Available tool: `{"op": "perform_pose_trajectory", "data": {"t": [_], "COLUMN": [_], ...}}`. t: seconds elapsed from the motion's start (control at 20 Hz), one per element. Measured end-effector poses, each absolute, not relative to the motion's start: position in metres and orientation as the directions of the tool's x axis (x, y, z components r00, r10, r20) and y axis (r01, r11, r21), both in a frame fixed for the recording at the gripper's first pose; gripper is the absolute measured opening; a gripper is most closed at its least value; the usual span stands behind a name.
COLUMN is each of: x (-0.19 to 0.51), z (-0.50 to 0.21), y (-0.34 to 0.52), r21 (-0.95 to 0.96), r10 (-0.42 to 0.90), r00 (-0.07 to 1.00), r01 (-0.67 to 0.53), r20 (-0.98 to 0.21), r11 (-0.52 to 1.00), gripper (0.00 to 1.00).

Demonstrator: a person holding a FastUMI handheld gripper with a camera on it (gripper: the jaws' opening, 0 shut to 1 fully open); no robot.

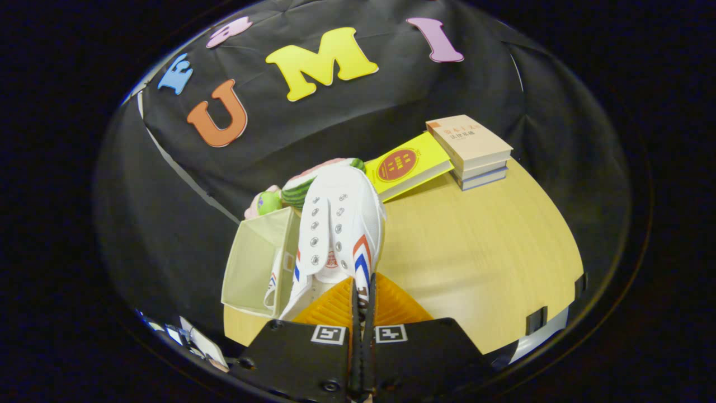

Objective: Open the storage box then place both shoes into the box .Put the left shoe in first, then the right shoe, with the right side of both shoes facing outward in a uniform manner.

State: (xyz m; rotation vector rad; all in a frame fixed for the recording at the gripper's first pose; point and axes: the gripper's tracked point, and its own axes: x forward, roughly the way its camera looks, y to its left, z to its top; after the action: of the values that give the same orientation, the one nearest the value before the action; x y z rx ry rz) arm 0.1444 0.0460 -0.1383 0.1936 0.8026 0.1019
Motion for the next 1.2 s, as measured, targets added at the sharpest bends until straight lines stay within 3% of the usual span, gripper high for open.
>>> {"op": "perform_pose_trajectory", "data": {"t": [0.45,0.75,1.2], "x": [0.160,0.188,0.198], "z": [-0.166,-0.206,-0.247], "y": [0.179,0.211,0.232], "r21": [0.260,0.164,0.155], "r10": [0.264,0.168,0.149], "r00": [0.677,0.725,0.726], "r01": [-0.110,-0.077,-0.060], "r20": [-0.687,-0.668,-0.672], "r11": [0.959,0.983,0.986], "gripper": [0.06,0.06,0.06]}}
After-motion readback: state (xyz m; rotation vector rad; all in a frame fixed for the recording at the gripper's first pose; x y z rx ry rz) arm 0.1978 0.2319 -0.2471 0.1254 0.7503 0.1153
